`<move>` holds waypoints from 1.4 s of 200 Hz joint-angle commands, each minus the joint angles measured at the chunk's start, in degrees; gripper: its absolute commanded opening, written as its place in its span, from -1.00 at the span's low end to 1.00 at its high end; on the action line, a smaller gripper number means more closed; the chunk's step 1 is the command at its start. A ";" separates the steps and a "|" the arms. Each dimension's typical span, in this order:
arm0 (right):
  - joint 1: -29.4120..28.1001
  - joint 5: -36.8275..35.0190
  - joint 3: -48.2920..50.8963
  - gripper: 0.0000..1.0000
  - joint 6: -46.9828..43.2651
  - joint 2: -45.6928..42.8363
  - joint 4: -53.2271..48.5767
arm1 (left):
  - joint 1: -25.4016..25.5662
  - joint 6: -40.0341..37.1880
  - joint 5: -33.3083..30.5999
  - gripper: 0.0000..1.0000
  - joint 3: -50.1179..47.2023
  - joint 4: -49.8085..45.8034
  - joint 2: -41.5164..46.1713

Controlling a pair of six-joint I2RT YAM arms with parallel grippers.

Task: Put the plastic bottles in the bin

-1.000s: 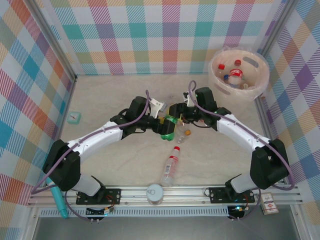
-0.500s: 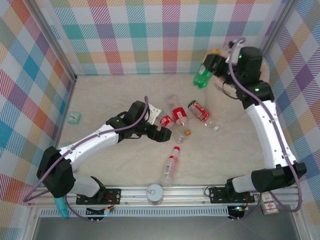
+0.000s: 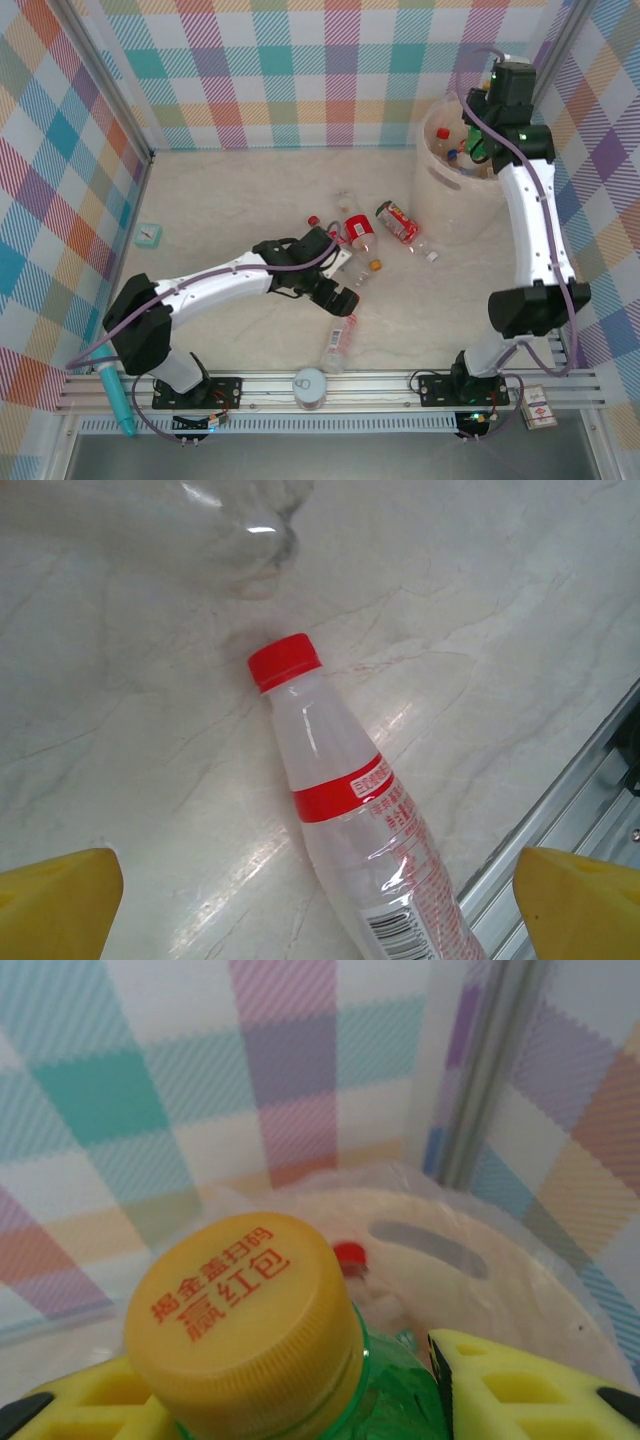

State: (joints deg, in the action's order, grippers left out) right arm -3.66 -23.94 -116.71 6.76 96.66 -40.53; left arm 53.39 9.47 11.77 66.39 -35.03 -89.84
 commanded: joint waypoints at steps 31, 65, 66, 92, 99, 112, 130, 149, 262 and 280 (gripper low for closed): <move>4.36 -3.25 3.99 -0.19 1.40 3.04 -3.20 | 2.25 -0.93 -2.52 0.98 2.54 -2.50 -6.43; 5.94 -0.02 8.37 -0.09 3.30 3.71 -1.63 | 2.25 -0.42 0.95 0.92 2.52 -0.21 -8.89; 5.98 0.10 8.40 -0.08 3.36 3.75 -1.64 | 2.25 -0.38 1.01 0.92 2.52 -0.13 -8.96; 6.65 2.81 6.95 0.25 4.16 4.05 -3.35 | 2.25 0.08 3.04 0.83 2.91 1.22 -11.38; 6.64 3.62 6.11 0.38 4.13 3.69 -3.90 | 2.25 0.25 3.24 0.82 3.09 1.38 -11.95; 6.56 5.16 4.04 0.56 3.86 2.76 -5.20 | 2.25 0.45 3.67 0.77 3.76 1.53 -13.19; 6.58 7.57 2.41 0.68 3.65 0.04 -6.40 | 2.26 0.75 4.06 0.69 4.59 1.95 -14.99; 6.61 10.31 3.29 0.71 3.81 -4.24 -6.32 | 2.27 1.31 4.43 0.56 5.40 2.20 -16.81; -3.11 29.10 31.69 0.71 14.08 -30.63 -3.27 | -5.64 0.70 6.40 0.03 4.36 5.91 -7.53; -7.54 29.40 37.92 0.70 17.37 -33.15 -4.11 | -9.03 -0.15 6.27 0.04 3.08 6.10 -3.86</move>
State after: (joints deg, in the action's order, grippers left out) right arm -6.70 3.05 -84.84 19.27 66.22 -43.29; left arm 48.14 10.63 17.10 71.05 -30.59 -100.09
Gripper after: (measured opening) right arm 0.851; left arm 0.515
